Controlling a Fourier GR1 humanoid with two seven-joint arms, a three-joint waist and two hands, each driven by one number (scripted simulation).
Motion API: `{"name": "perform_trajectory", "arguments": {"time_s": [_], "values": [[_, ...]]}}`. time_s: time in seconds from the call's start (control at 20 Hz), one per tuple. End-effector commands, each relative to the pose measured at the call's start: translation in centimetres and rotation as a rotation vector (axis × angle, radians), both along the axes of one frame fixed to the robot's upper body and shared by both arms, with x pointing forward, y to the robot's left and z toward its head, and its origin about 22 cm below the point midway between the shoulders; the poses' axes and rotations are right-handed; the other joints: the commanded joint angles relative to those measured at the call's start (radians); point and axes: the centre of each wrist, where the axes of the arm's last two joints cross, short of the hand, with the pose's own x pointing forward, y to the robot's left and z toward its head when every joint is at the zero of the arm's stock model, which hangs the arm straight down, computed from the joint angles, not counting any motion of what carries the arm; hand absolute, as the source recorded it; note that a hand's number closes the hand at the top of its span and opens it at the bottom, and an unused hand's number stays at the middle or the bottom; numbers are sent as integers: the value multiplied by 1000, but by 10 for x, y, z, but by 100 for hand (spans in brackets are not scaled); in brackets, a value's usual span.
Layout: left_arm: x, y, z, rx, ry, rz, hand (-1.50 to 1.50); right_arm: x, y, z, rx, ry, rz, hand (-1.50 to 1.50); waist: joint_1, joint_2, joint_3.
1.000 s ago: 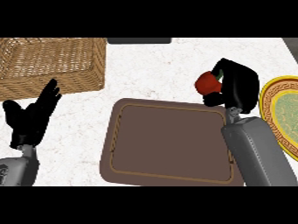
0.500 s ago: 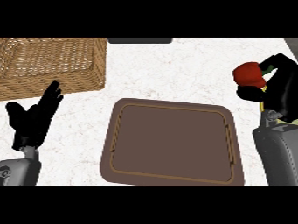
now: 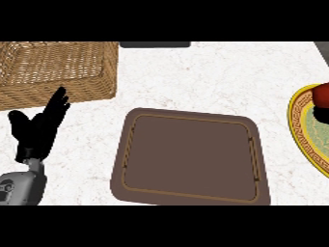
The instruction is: Pick the bell pepper from the tray and place it in the plate
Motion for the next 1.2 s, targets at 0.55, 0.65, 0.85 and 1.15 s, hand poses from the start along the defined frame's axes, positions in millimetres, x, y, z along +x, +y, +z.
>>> {"name": "perform_trajectory", "arguments": {"time_s": [0.55, 0.65, 0.85, 1.15], "values": [[5, 1, -3, -12, 16, -4, 0, -12, -117, -52, 276, 213, 61, -150, 9, 3, 1], [-15, -12, -1, -14, -14, 6, 0, -25, -122, -55, 245, 239, 143, -150, 11, -1, 1], [7, -9, 0, -6, -4, 0, 0, -21, -124, -49, 123, 79, 164, -150, 4, 1, 0], [2, 9, -1, 8, 6, -1, 0, -17, -110, -10, 156, -270, 393, -150, -8, -5, 0]]}}
